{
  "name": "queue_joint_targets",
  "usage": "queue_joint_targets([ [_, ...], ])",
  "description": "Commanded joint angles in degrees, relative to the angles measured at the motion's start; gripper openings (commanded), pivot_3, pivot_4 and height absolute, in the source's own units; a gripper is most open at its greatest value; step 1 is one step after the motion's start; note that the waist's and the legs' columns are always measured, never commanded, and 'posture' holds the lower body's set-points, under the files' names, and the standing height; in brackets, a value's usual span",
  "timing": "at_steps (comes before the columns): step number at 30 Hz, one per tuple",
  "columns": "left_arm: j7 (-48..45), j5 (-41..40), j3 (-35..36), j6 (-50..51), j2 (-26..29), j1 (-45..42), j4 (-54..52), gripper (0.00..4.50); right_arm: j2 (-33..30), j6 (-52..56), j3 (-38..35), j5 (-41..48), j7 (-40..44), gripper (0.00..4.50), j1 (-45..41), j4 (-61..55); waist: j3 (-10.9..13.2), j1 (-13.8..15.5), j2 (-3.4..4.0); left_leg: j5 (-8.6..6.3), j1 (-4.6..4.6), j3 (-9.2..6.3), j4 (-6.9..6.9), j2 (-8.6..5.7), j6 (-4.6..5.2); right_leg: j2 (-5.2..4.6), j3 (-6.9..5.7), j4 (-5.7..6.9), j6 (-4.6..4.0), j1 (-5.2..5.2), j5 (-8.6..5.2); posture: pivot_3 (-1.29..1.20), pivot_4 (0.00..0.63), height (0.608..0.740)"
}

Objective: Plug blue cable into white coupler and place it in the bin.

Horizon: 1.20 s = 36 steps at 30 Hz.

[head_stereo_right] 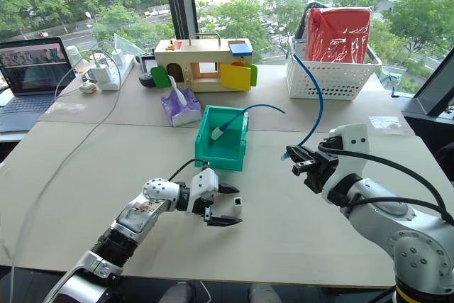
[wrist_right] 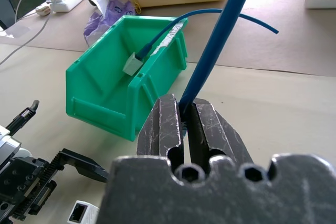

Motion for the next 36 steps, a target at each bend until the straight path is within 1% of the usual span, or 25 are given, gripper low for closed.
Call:
queue_joint_targets([
  [1, 0.40, 0.23, -0.06, -0.12, 0.37, 1.10, -1.99, 4.42, -0.71, -2.13, -0.27, 0.31, 0.73, 0.00, -1.18, -0.80, 0.00, 0.02, 0.00, 0.00, 0.00, 0.00, 0.00, 0.00, 0.00, 0.00, 0.00, 0.00, 0.00, 0.00, 0.00, 0.00, 0.150, 0.740],
  [7, 2.17, 0.93, -0.47, -0.42, -0.85, 1.44, -0.46, 4.42, -0.68, -2.24, 0.28, 0.03, 0.81, 0.00, -1.56, -0.67, 0.00, 0.06, 0.00, 0.00, 0.01, 0.00, 0.00, 0.00, 0.00, 0.00, 0.00, 0.00, 0.00, 0.01, 0.00, 0.00, 0.150, 0.740],
  [10, 1.93, 0.59, -1.00, 0.91, -1.37, 1.89, -0.14, 3.67, -1.67, -1.99, -0.29, 0.24, 1.39, 0.00, -1.86, -0.31, 0.00, 0.16, 0.00, 0.00, 0.01, 0.00, 0.01, 0.00, 0.00, 0.00, 0.00, 0.00, 0.00, 0.02, 0.00, 0.00, 0.150, 0.740],
  [11, 1.82, 0.53, -1.04, 1.27, -1.38, 1.93, -0.18, 3.25, -2.02, -1.94, -0.50, 0.32, 1.60, 0.00, -1.86, -0.19, 0.00, 0.15, 0.00, 0.00, 0.01, 0.00, 0.01, 0.00, 0.00, 0.00, 0.00, -0.01, 0.00, 0.03, 0.00, 0.00, 0.150, 0.740],
  [12, 1.94, 0.61, -1.00, 1.44, -1.38, 1.94, -0.21, 2.97, -2.42, -1.90, -0.77, 0.44, 1.77, 0.00, -1.77, -0.02, 0.00, 0.14, 0.01, 0.00, 0.01, 0.00, 0.01, 0.00, 0.00, 0.00, 0.00, -0.01, 0.00, 0.03, 0.00, 0.00, 0.150, 0.740],
  [13, 2.04, 0.65, -0.97, 1.71, -1.36, 1.94, -0.24, 2.50, -2.94, -1.73, -1.12, 0.62, 1.86, 0.00, -1.55, 0.20, -0.01, 0.14, 0.01, 0.00, 0.02, 0.00, 0.00, 0.00, 0.00, 0.00, 0.00, -0.01, 0.00, 0.03, 0.00, 0.00, 0.150, 0.740],
  [16, 0.94, 0.61, -1.49, 2.31, -0.85, 2.01, -0.60, 1.35, -5.02, -0.52, -2.74, 2.00, 2.19, 0.00, 0.19, 0.68, -0.01, 0.20, 0.01, 0.00, 0.01, 0.00, 0.01, 0.00, 0.00, 0.00, 0.00, -0.01, 0.00, 0.03, 0.00, 0.00, 0.150, 0.740],
  [17, 0.74, 0.69, -1.64, 2.28, -0.75, 2.07, -0.71, 1.11, -5.35, -0.43, -3.13, 2.61, 2.00, 0.00, 0.81, 0.73, -0.01, 0.24, 0.00, 0.00, 0.02, 0.00, 0.01, 0.00, 0.00, 0.00, 0.00, -0.02, 0.00, 0.05, 0.00, 0.00, 0.150, 0.740],
  [18, 0.60, 0.79, -1.89, 2.49, -0.62, 2.10, -1.02, 0.64, -5.57, -0.29, -3.51, 3.72, 1.53, 0.00, 1.57, 0.72, -0.01, 0.27, 0.00, 0.00, 0.02, 0.00, 0.00, 0.00, 0.00, -0.01, -0.01, -0.04, 0.00, 0.06, 0.00, 0.00, 0.150, 0.740],
  [20, 0.63, 1.16, -2.34, 2.93, -0.44, 1.93, -1.56, 0.62, -5.86, 0.07, -3.81, 6.33, 0.55, 0.00, 3.12, 0.43, -0.01, 0.29, 0.00, 0.00, 0.02, 0.00, 0.00, 0.00, 0.00, 0.00, 0.00, -0.04, 0.00, 0.06, 0.00, 0.00, 0.150, 0.740],
  [21, 1.15, 1.87, -2.77, 4.00, -0.30, 1.21, -1.92, 0.62, -4.98, -0.47, -3.53, 9.10, -0.53, 0.00, 4.63, -0.29, -0.02, 0.25, 0.00, 0.00, 0.04, 0.00, -0.01, 0.00, 0.00, 0.00, 0.00, -0.04, 0.00, 0.08, 0.00, 0.00, 0.150, 0.740],
  [24, 1.69, 6.30, -5.90, 8.53, 1.82, -1.78, -3.38, 0.62, -1.38, -3.35, -1.00, 14.12, -5.00, 0.00, 7.71, -3.42, -0.03, 0.31, -0.01, 0.00, 0.08, -0.01, -0.01, 0.00, 0.00, 0.00, -0.01, -0.05, 0.01, 0.15, 0.00, 0.00, 0.150, 0.740],
  [27, 2.22, 5.36, -6.50, 17.20, 2.12, -4.14, -6.17, 0.62, 3.68, -7.12, 2.52, 16.89, -9.98, 0.00, 9.69, -6.14, -0.04, -0.05, 0.01, 0.00, 0.20, 0.00, 0.00, 0.00, 0.00, 0.00, 0.01, -0.05, 0.04, 0.30, -0.02, 0.00, 0.150, 0.740],
  [29, 1.74, 4.90, -7.11, 20.84, 2.48, -5.23, -8.11, 0.62, 7.52, -9.99, 4.47, 16.97, -13.39, 0.00, 11.64, -6.96, -0.04, -0.17, 0.01, 0.00, 0.46, 0.00, -0.04, 0.00, 0.00, 0.00, 0.02, -0.12, 0.40, 0.58, -0.25, 0.00, 0.150, 0.740],
  [32, 0.76, 4.61, -8.28, 24.36, 3.50, -5.61, -10.09, 0.62, 11.87, -13.39, 6.62, 15.70, -17.12, 0.00, 14.60, -7.27, -0.06, -0.17, -0.01, 0.00, 0.52, -0.02, -0.05, 0.01, 0.00, 0.01, 0.00, -0.16, 0.48, 0.65, -0.30, 0.00, 0.150, 0.740],
  [36, 0.54, 3.92, -8.99, 26.07, 3.78, -5.54, -11.13, 0.62, 14.35, -15.57, 9.33, 13.45, -19.45, 0.00, 17.07, -6.94, -0.07, -0.30, 0.01, -0.01, 0.54, -0.01, -0.12, 0.02, 0.01, 0.00, 0.02, -0.18, 0.44, 0.62, -0.33, 0.00, 0.150, 0.740],
])
